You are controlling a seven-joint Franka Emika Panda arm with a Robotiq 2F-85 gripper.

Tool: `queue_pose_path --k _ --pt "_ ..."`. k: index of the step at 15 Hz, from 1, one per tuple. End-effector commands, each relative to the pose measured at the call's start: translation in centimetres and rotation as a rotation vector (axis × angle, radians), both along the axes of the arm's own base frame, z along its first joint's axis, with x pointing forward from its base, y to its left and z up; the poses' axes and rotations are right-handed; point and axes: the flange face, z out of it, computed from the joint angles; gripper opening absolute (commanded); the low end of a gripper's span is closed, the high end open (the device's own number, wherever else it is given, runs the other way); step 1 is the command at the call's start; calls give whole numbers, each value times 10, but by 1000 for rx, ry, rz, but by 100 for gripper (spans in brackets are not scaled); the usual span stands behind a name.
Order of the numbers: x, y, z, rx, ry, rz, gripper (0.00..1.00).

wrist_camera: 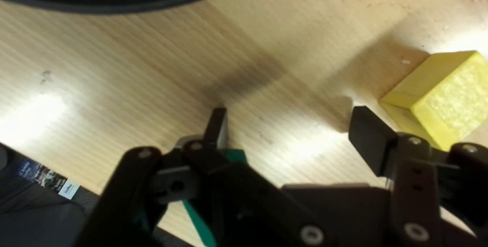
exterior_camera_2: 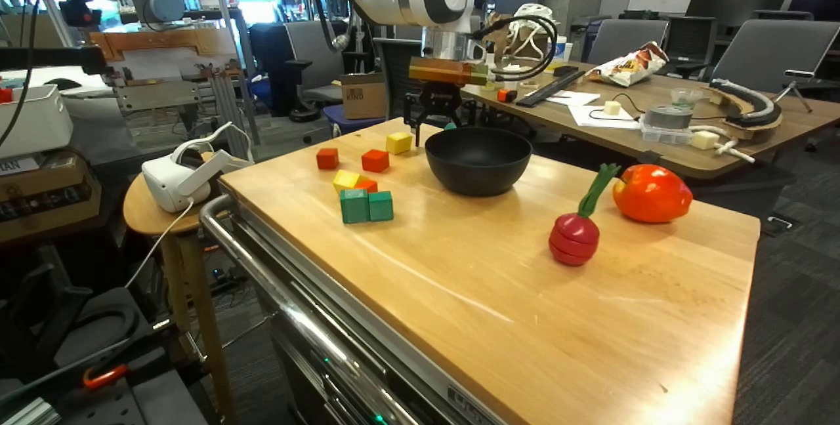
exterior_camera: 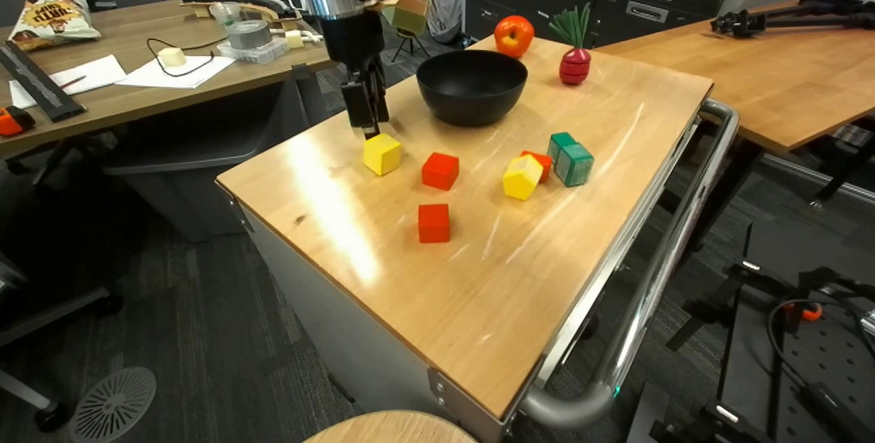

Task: Move the apple to the top right corner of the countertop, place all the blocks inside the black bowl, put the radish in the bowl

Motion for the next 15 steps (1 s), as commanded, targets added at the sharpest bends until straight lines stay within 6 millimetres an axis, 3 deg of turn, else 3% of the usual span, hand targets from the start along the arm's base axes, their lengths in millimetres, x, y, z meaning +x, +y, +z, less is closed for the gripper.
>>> queue_pose_path --k 1,3,4,5,7,12,15 --pt "13 -1 6 24 -3 -7 49" --pt "16 -2 10 8 -16 -21 34" --pt "16 -1 12 -4 -18 -21 33" --pt "16 -1 15 -11 -20 -20 70" --pt "16 3 21 -20 -26 -24 66" --pt "16 19 30 -51 -50 -24 100" --pt "18 28 29 -110 -65 -31 100"
